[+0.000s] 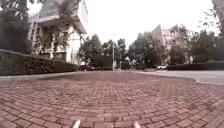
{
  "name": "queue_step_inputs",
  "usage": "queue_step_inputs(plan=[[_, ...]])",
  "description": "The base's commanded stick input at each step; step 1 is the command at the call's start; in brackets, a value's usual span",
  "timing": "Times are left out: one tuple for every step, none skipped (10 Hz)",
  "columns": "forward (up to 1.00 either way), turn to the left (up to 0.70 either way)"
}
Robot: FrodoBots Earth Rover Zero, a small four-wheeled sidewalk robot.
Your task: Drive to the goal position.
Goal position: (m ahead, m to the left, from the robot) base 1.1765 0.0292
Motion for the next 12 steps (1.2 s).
queue_step_inputs(plan=[[0.7,-0.08],[0.7,-0.01],[0.7,-0.02],[0.7,-0.04],[0.7,-0.04],[0.66,-0.03],[0.45,0.0],[0.45,0.0],[0.45,0.0],[0.45,0.0],[0.45,0.0],[0.45,0.0]])
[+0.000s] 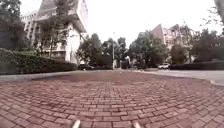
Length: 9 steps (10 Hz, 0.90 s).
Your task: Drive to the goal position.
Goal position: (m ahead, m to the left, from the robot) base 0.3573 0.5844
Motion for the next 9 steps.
queue_step_inputs(plan=[[0.45,0.0],[0.45,0.0],[0.45,0.0],[0.45,0.0],[0.45,0.0],[0.45,0.0],[0.45,0.0],[0.11,0.0],[0.0,0.0]])
